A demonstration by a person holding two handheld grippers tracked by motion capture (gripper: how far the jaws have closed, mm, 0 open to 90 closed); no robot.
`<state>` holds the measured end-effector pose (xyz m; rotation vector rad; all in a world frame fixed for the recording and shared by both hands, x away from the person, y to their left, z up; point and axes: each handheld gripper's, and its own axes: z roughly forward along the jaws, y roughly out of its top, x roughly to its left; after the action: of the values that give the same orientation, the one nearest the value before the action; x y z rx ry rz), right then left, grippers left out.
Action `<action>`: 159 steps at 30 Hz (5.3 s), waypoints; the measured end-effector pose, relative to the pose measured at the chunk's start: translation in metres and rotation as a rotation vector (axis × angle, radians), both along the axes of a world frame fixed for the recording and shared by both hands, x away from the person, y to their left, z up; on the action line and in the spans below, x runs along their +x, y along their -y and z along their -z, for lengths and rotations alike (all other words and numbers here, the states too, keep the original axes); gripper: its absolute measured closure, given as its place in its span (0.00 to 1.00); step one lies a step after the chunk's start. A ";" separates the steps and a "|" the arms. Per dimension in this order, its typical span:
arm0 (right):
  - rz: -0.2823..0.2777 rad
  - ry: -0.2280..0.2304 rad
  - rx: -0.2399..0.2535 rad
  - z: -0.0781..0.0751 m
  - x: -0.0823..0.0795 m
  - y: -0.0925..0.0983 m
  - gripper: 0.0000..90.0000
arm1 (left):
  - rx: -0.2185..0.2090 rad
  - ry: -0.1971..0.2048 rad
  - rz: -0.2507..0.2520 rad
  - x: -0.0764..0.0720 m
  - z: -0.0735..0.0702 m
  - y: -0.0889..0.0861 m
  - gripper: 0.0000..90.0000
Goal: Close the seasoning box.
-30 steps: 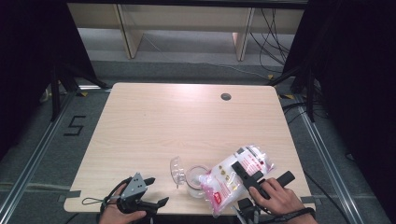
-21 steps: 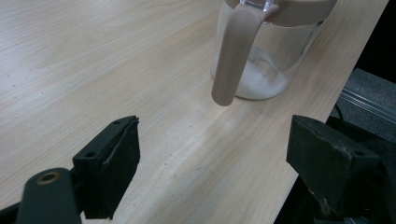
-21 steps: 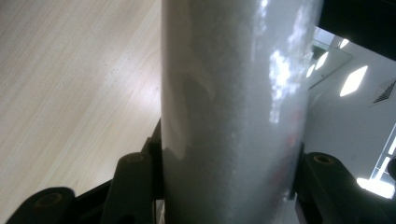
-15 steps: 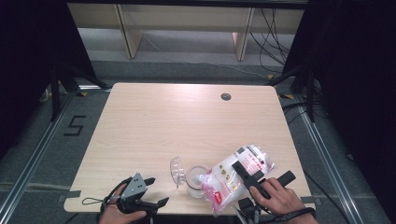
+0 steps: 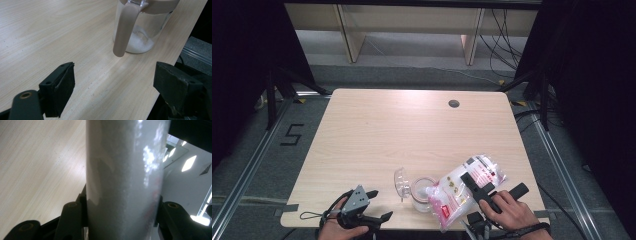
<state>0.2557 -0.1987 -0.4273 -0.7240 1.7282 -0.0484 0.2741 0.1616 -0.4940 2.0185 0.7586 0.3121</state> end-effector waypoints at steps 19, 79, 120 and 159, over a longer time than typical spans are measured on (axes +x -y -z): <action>-0.006 0.003 -0.001 0.000 0.000 0.000 0.62 | -0.006 -0.003 0.000 0.000 0.000 0.000 0.19; -0.012 -0.008 0.028 0.002 0.002 0.003 0.64 | -0.016 -0.011 -0.013 -0.001 0.000 -0.001 0.19; -0.015 -0.013 0.023 0.002 0.004 0.002 0.65 | -0.007 -0.016 -0.011 -0.001 0.000 -0.001 0.19; -0.020 -0.001 0.010 0.003 0.003 -0.001 0.65 | -0.006 -0.016 -0.016 -0.001 -0.001 -0.002 0.19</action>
<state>0.2583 -0.1978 -0.4302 -0.7338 1.7207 -0.0264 0.2730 0.1633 -0.4929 2.0118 0.7848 0.3032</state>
